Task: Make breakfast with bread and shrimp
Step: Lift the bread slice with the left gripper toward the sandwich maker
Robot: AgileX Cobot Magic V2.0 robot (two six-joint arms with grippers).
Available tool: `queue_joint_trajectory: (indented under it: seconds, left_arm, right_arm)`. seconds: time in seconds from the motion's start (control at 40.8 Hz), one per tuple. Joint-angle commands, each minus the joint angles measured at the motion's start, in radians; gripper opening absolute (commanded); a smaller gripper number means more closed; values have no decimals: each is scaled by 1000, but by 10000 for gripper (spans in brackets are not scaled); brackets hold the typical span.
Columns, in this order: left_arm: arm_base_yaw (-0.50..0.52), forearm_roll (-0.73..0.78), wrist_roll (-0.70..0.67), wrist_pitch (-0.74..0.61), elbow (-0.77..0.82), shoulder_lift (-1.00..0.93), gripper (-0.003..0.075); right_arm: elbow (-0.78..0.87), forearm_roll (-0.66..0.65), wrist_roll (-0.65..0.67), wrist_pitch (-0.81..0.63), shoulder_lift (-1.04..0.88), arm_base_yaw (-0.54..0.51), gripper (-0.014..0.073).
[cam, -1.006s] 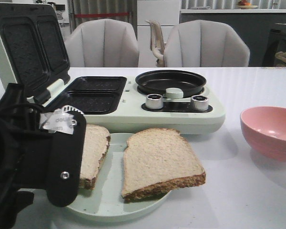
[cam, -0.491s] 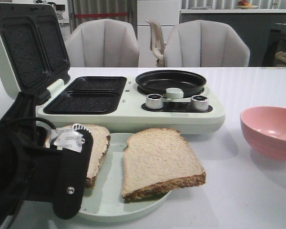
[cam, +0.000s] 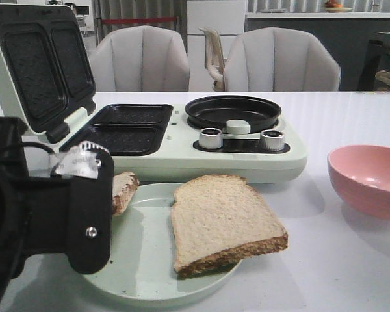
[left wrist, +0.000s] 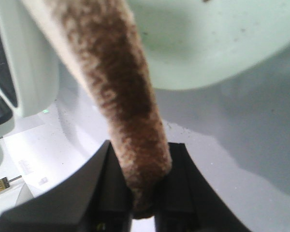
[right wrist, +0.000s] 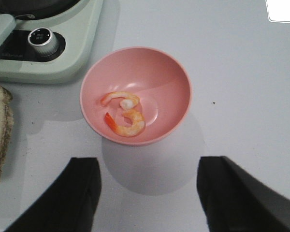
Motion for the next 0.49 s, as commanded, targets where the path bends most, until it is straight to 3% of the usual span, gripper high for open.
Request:
queue_joint_trajectory:
  seconds: [0.0,0.27,0.466]
  left_arm:
    - [-37,-1,-10,81,-11,-105,101]
    - [-71,183,-10,307,-11,-275,101]
    - [-28,410,-10,296,-11,-314,101]
  right_arm:
    - [-31,0,-4,-66,1,-3,537]
    - [-31,0,-4,-66,1,-3,537]
    - [-31,0,-4,-66,1,-3,537]
